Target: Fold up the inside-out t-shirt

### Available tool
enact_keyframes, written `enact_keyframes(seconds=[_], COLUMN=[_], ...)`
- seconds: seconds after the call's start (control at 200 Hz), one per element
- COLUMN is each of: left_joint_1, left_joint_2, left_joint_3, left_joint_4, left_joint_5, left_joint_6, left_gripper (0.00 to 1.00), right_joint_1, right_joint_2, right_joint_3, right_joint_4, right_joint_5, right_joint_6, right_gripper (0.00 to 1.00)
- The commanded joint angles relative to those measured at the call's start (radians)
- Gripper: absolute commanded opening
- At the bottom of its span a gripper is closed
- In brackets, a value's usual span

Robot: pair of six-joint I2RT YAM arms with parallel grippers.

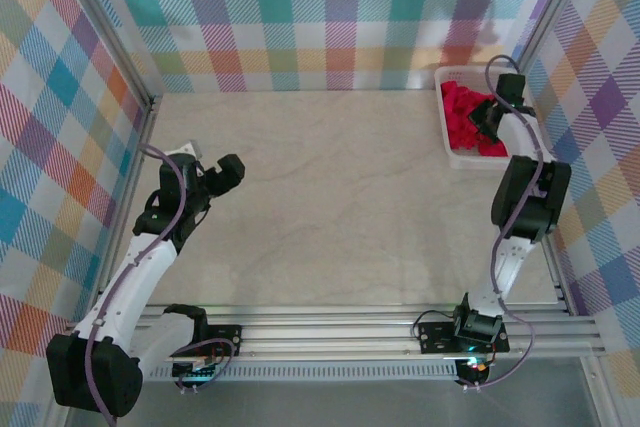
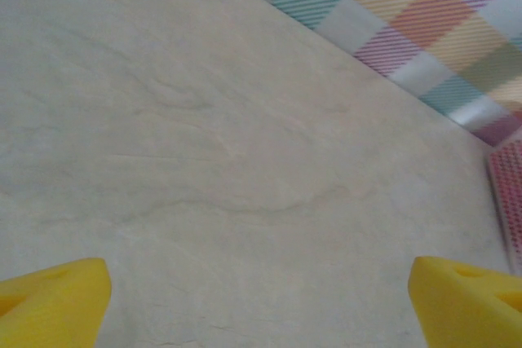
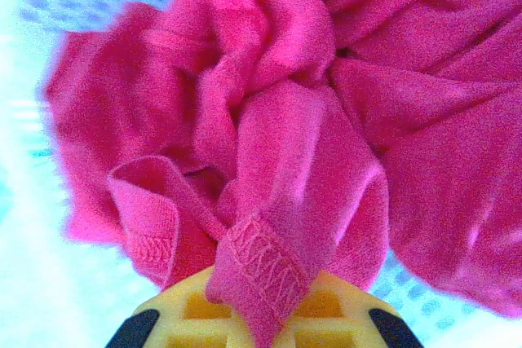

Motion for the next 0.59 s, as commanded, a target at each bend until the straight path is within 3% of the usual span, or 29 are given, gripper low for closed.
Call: enact_keyframes(seconds=[0.0,0.185,0.335,0.465,0.59], left_joint_1=[0.001,-0.013,-0.016,-0.016,-0.016], left_joint_2=[-0.018,-0.066,-0.114,-0.14,-0.137], left_joint_3=[0.022,0.049,0.075,0.087,0.079], left_joint_4=[0.049,-0.003,-0.065,-0.092,-0.066], left_joint_5=[0.119,0.196,0.222,0.235,0.265], left_joint_6=[-0.031,-0.04,-0.028,-0.031,-0.063], left_gripper=[0.92,0.91,0.92,0.92,0.92], right_joint_1=[0.027,0.083,0.143,0.2,0.233], right_joint_2=[-0.205,-0.421,-0.557,-0.589,-0.534], right_joint_3=[-0.06,-0.184,-0.17,0.014,0.323], right_joint_4=[0.096,0.168,0.169,0.118,0.043], right_joint_5=[-0.083,-0.136,-0.14,-0.169,-0.254], right_joint_6=[0.075,0.179,0.199,0.152,0.08], right_gripper=[0.0,0.0,0.0,0.0,0.0])
